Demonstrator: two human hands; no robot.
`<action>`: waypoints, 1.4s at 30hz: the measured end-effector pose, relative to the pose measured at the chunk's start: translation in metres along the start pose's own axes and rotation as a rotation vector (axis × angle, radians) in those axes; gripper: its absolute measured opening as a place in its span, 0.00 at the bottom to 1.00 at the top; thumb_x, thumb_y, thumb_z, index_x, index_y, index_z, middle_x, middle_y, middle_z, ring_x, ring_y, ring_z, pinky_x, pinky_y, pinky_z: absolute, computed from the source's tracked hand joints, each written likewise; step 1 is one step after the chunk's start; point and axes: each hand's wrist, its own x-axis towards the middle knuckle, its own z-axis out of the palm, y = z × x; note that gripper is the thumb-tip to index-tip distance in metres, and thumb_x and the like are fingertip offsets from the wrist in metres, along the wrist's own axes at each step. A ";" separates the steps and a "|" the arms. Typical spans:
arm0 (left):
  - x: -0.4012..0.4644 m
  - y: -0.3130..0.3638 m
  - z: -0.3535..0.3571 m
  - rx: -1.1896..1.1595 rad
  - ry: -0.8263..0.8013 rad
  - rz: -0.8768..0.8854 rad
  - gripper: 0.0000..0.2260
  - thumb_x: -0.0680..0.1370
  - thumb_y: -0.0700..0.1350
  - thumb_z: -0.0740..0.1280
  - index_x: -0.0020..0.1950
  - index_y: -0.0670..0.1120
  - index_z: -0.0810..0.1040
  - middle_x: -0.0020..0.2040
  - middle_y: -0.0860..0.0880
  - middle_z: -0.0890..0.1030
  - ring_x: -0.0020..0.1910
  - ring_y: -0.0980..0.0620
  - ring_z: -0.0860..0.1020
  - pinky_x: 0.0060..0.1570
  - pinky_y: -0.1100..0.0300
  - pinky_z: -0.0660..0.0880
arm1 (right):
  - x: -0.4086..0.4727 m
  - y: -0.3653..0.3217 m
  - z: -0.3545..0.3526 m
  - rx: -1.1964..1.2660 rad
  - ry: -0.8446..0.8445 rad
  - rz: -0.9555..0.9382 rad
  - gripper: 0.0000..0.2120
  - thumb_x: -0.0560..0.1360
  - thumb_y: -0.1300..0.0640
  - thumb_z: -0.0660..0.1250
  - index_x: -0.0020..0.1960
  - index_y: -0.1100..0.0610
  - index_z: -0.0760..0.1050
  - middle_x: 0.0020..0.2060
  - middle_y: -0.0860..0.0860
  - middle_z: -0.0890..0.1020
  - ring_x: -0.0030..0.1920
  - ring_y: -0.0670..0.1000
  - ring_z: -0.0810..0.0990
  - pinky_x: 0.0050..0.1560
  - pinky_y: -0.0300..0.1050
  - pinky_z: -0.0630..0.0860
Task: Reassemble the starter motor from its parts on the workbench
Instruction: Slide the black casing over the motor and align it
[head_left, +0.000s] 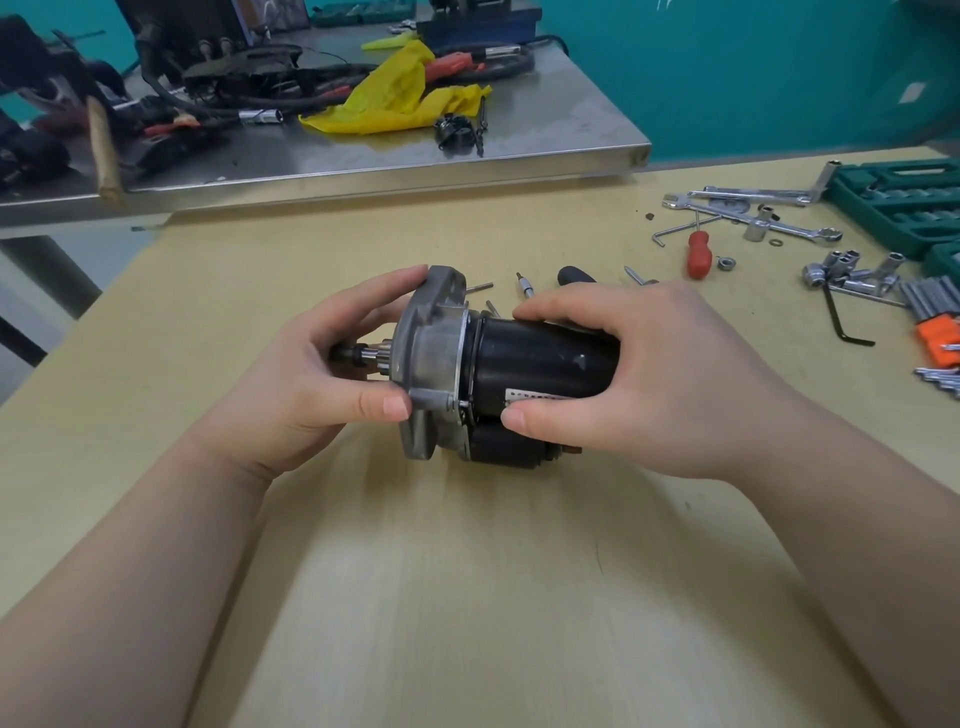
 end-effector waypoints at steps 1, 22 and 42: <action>0.000 0.000 0.000 -0.002 -0.002 0.001 0.38 0.65 0.36 0.78 0.74 0.58 0.80 0.74 0.45 0.80 0.67 0.41 0.83 0.57 0.48 0.83 | 0.001 0.001 0.000 0.025 -0.004 0.014 0.28 0.63 0.32 0.77 0.61 0.36 0.81 0.48 0.31 0.84 0.49 0.37 0.84 0.50 0.48 0.84; 0.000 0.004 0.005 -0.092 -0.025 -0.055 0.38 0.65 0.48 0.87 0.74 0.55 0.80 0.72 0.44 0.81 0.66 0.40 0.83 0.57 0.44 0.83 | -0.001 -0.002 -0.001 0.097 -0.026 0.047 0.28 0.62 0.35 0.79 0.61 0.37 0.83 0.48 0.32 0.85 0.49 0.37 0.85 0.53 0.47 0.84; 0.002 -0.004 -0.001 -0.104 -0.003 -0.021 0.35 0.66 0.37 0.74 0.73 0.56 0.82 0.68 0.47 0.84 0.62 0.44 0.85 0.57 0.50 0.83 | -0.011 -0.019 0.011 -0.079 0.054 0.038 0.27 0.64 0.30 0.72 0.61 0.37 0.79 0.44 0.38 0.85 0.46 0.43 0.83 0.48 0.51 0.81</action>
